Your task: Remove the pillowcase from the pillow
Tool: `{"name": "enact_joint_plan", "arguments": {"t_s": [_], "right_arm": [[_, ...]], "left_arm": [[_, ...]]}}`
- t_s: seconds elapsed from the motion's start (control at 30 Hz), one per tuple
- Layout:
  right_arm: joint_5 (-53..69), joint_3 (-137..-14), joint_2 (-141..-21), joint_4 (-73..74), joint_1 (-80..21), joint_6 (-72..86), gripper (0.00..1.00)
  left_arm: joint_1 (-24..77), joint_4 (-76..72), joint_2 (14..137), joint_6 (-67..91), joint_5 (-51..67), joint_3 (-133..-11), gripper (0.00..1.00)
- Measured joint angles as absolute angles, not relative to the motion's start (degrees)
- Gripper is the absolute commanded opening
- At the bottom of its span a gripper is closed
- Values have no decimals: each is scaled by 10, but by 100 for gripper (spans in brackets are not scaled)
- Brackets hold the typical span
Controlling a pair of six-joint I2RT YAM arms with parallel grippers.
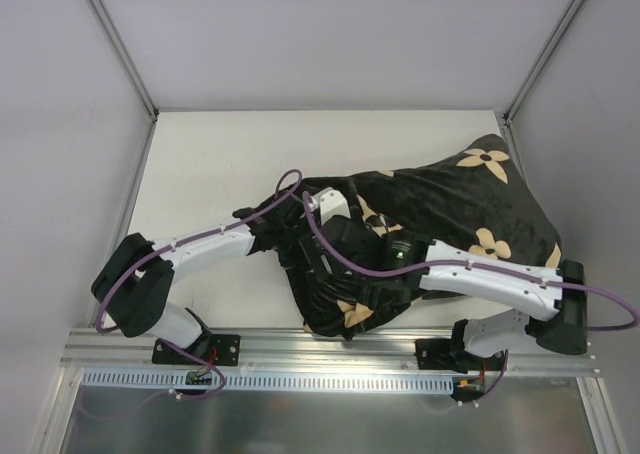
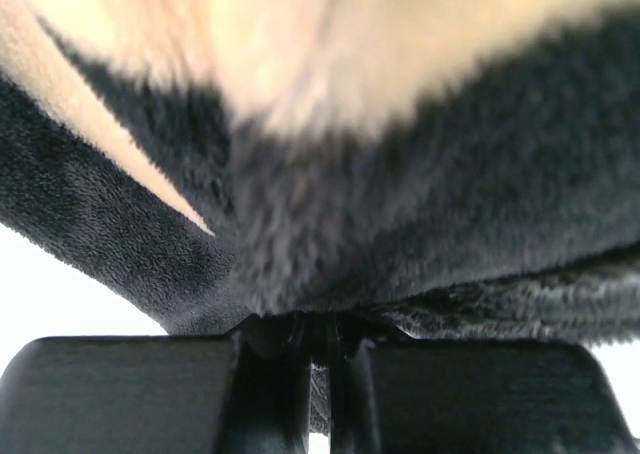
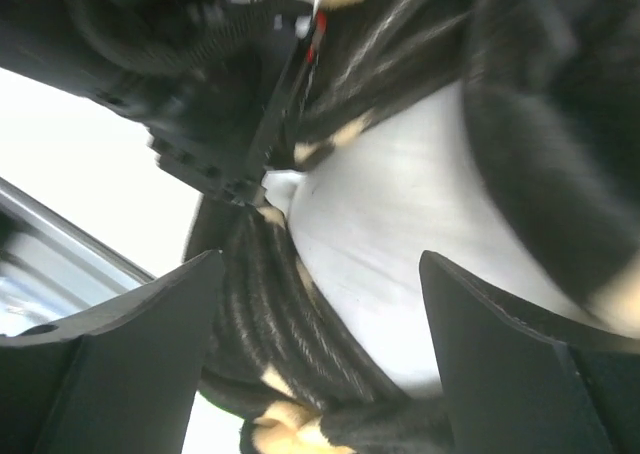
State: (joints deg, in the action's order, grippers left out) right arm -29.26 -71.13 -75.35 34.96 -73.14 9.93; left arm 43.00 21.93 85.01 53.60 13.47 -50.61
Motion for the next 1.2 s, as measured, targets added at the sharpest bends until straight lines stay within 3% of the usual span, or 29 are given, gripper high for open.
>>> {"name": "enact_joint_plan", "arguments": {"t_s": [0.2, 0.23, 0.3, 0.6, 0.63, 0.7, 0.77, 0.8, 1.2], "right_arm": [[-291, -711, -815, 355, -734, 87, 85], [-291, -711, -821, 354, -733, 87, 94], [-297, -710, -833, 355, -729, 90, 99], [-374, -710, -916, 373, -721, 135, 96], [-380, -710, -926, 374, -719, 141, 100], [-386, -709, -939, 371, -719, 148, 86], [-386, -700, -941, 361, -717, 148, 40], [-386, -695, -941, 356, -715, 147, 2], [-296, -732, -897, 350, -597, 196, 1]], "left_arm": [[426, 206, 833, 536, 135, -491, 0], [426, 205, 832, 536, 135, -489, 0], [426, 202, 830, 537, 135, -487, 0], [419, 187, 821, 546, 139, -473, 0], [415, 185, 820, 549, 139, -469, 0], [411, 180, 819, 553, 138, -461, 0], [409, 171, 817, 560, 140, -454, 0], [409, 167, 815, 562, 140, -451, 0], [413, 127, 764, 562, 152, -443, 0]]}}
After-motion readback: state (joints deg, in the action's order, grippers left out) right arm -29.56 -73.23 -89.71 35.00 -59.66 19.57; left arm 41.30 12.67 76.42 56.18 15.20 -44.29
